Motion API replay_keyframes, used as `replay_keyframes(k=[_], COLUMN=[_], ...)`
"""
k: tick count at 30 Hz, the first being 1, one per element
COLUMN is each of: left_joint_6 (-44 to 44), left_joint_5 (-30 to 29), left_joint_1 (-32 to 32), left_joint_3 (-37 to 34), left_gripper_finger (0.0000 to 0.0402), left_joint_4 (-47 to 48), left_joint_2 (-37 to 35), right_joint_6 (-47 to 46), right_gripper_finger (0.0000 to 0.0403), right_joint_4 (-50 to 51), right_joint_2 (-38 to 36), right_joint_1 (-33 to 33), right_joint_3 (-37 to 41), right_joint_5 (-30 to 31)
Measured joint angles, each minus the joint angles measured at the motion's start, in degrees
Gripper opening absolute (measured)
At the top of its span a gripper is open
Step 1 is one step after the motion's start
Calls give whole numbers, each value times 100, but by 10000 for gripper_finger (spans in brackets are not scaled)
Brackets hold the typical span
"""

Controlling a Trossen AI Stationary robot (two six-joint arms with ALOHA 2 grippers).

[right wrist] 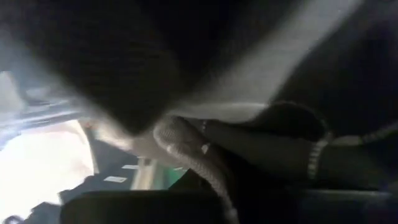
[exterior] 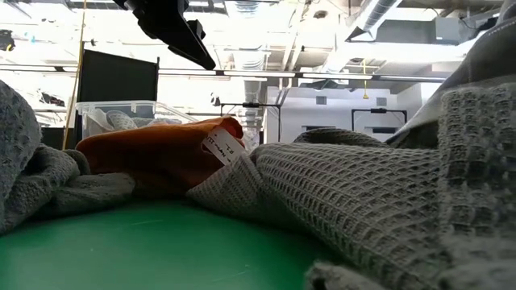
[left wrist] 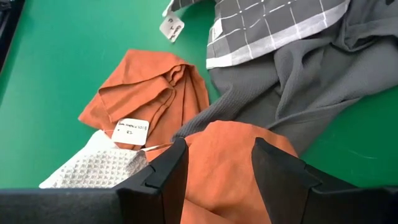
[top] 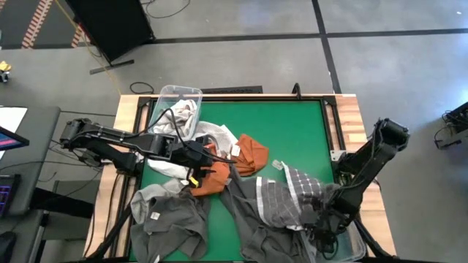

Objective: Sort towels by color in basket
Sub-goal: Put the gray patterned towel into the bottom transparent bin

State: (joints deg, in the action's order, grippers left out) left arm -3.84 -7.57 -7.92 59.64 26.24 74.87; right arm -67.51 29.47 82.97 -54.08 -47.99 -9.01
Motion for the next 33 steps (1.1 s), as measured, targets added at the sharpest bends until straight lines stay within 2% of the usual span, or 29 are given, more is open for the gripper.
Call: replay_keyframes(k=[9,18,26,33], left_joint_6=[0,0,0,0], left_joint_5=[0,0,0,0], left_joint_1=[1,1,2,0], left_joint_3=[0,0,0,0], left_gripper_finger=[167,167,167,167], left_joint_4=[-1,-1,0,0], left_joint_2=[2,2,2,1], right_joint_6=[-38,-446,-235,1135], right_gripper_finger=[108,208,216,215], right_joint_4=[9,5,152,190], right_joint_2=[-283,-1268,-2238,-2838], right_joint_1=[134,137,149,611], right_joint_3=[11,11,11,-208], right_joint_5=[-47,59,521,1139])
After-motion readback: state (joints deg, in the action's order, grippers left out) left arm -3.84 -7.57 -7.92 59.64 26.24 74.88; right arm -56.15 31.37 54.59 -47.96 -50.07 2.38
